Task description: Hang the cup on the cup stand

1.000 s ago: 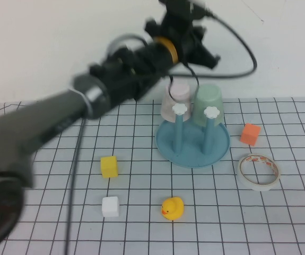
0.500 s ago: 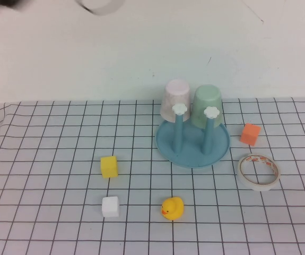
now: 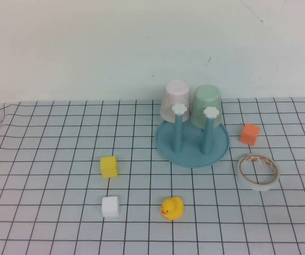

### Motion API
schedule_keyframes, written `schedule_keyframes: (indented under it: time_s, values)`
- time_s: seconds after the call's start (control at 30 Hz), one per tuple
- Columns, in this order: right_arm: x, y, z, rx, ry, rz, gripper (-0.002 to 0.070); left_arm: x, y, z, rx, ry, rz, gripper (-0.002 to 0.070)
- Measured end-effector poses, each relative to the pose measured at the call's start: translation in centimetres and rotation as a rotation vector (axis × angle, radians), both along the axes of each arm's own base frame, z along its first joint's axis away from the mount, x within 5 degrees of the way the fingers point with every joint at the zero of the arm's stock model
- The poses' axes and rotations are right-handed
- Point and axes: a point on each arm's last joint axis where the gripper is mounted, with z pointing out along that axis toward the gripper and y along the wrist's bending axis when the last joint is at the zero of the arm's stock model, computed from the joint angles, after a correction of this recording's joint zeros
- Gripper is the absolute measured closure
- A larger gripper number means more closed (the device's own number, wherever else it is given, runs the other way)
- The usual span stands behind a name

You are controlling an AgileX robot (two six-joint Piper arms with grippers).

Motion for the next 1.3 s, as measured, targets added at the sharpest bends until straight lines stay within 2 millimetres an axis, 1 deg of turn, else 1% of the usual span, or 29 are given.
schedule_keyframes:
  time_s: [0.03,0.13,0.23,0.33,0.37,0.43,0.53,0.63,0.77,0.93,1.03,1.13,1.2,1.3]
  values:
    - [0.0,0.0,0.0,0.000,0.000,0.000,0.0678,-2.1,1.1,-0.7,-0.011,-0.006,0.005,0.0675]
    - [0.0,0.0,0.0,0.000,0.000,0.000,0.0678,-5.6,2.9,-2.7,-0.054,-0.006,-0.001,0.0675]
    - [0.0,0.0,0.0,0.000,0.000,0.000,0.0678,-8.8,4.4,-5.6,-0.092,-0.021,-0.024,0.0675]
    - [0.0,0.0,0.0,0.000,0.000,0.000,0.0678,-11.1,5.3,-8.8,-0.137,-0.047,-0.060,0.0675]
    - [0.0,0.0,0.0,0.000,0.000,0.000,0.0678,-11.7,5.5,-9.6,-0.151,-0.059,-0.074,0.0675]
    - [0.0,0.0,0.0,0.000,0.000,0.000,0.0678,-12.6,5.7,-12.0,-0.170,-0.069,-0.105,0.0675]
    - [0.0,0.0,0.0,0.000,0.000,0.000,0.0678,-13.1,5.6,-15.8,-0.194,-0.045,-0.148,0.0675]
    - [0.0,0.0,0.0,0.000,0.000,0.000,0.0678,-13.1,5.2,-19.1,-0.214,0.006,-0.178,0.0675]
    - [0.0,0.0,0.0,0.000,0.000,0.000,0.0678,-12.6,4.5,-22.9,-0.286,0.112,-0.233,0.0675]
    - [0.0,0.0,0.0,0.000,0.000,0.000,0.0678,-11.8,2.8,-26.9,-0.474,0.320,-0.337,0.0675]
    - [0.0,0.0,0.0,0.000,0.000,0.000,0.0678,-11.5,2.1,-28.9,-0.552,0.419,-0.366,0.0675]
    - [0.0,0.0,0.0,0.000,0.000,0.000,0.0678,-11.3,1.5,-30.2,-0.619,0.493,-0.389,0.0675]
    - [0.0,0.0,0.0,0.000,0.000,0.000,0.0678,-11.3,1.3,-30.6,-0.651,0.520,-0.399,0.0675]
    - [0.0,0.0,0.0,0.000,0.000,0.000,0.0678,-11.1,1.4,-30.8,-0.628,0.505,-0.389,0.0675]
